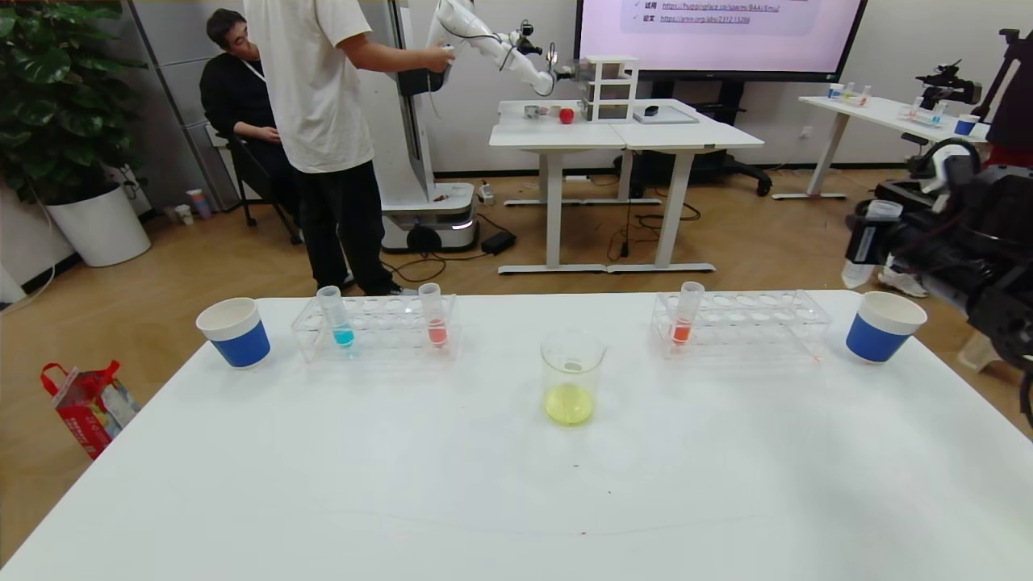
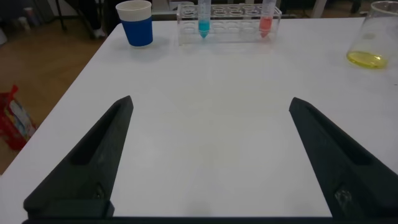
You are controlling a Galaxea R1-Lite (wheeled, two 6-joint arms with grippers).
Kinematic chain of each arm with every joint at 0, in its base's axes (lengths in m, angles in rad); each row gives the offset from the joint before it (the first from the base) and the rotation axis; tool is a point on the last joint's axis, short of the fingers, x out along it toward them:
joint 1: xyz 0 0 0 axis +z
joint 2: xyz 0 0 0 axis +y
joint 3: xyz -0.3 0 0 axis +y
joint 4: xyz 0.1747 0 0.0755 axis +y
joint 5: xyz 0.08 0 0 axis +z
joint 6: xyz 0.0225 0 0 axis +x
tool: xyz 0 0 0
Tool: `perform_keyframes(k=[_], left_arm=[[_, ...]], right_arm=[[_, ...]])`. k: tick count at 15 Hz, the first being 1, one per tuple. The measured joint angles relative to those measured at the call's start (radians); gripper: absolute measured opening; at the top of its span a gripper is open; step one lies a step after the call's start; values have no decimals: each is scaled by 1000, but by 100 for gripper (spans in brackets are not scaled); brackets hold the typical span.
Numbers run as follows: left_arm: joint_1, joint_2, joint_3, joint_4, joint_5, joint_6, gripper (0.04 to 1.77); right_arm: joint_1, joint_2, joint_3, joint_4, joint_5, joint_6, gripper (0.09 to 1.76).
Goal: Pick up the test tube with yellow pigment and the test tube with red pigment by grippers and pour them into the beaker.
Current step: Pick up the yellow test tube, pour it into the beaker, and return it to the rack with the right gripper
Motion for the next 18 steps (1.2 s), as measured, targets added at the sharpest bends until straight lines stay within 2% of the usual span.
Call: perform_keyframes(k=[2, 6, 14, 18], left_arm=[[0, 0, 0, 0, 0, 0, 175], [0, 0, 0, 0, 0, 0, 175], [0, 0, 0, 0, 0, 0, 175], [0, 0, 0, 0, 0, 0, 175]], right_arm=[[-76, 26, -68, 42, -1, 0, 51], [-144, 100, -127, 38, -9, -4, 51], [-182, 252, -145, -93, -10, -45, 51], [-176, 309, -119, -148, -10, -41, 51]])
